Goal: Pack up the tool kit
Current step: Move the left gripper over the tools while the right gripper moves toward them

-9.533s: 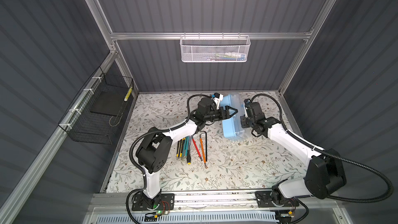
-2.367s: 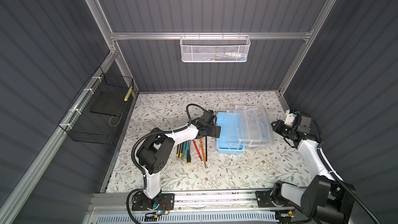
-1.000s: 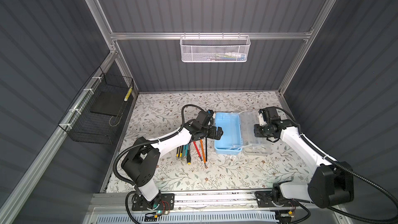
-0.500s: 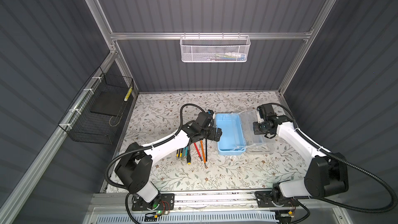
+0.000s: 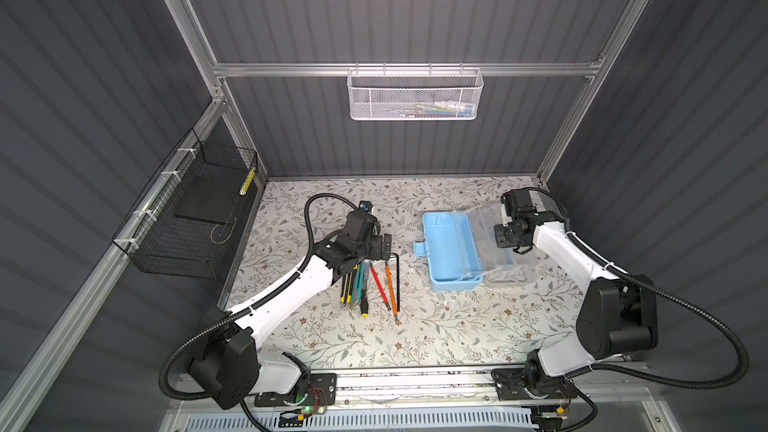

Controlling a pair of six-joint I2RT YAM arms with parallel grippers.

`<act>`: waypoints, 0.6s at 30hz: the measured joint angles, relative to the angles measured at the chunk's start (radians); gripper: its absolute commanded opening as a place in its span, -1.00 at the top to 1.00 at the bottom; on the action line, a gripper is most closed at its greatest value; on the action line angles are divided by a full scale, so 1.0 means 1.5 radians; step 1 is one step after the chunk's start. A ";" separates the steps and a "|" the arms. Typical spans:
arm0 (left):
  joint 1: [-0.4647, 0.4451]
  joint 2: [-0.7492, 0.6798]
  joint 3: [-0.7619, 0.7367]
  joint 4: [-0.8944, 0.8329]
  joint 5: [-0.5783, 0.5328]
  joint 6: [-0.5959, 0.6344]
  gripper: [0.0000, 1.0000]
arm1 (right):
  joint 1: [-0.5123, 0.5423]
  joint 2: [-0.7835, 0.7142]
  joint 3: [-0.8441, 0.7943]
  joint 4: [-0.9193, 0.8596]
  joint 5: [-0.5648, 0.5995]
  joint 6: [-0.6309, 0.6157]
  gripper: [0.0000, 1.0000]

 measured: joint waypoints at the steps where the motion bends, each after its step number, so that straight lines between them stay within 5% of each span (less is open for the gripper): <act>1: 0.011 -0.001 -0.004 -0.004 0.000 0.000 -0.99 | -0.001 0.000 0.004 0.000 0.001 0.002 0.03; 4: 0.043 -0.004 -0.011 -0.004 0.000 0.001 -0.99 | -0.001 -0.006 0.018 -0.001 0.005 -0.005 -0.17; 11: 0.138 -0.056 -0.081 0.050 -0.006 0.013 -0.99 | 0.034 -0.126 0.044 -0.019 -0.024 0.078 -0.16; 15: 0.220 -0.082 -0.145 0.102 -0.017 0.017 -0.99 | 0.159 -0.228 0.003 0.003 -0.055 0.190 -0.15; 18: 0.260 -0.109 -0.200 0.140 -0.014 0.018 -0.99 | 0.279 -0.212 0.002 -0.001 -0.050 0.253 -0.15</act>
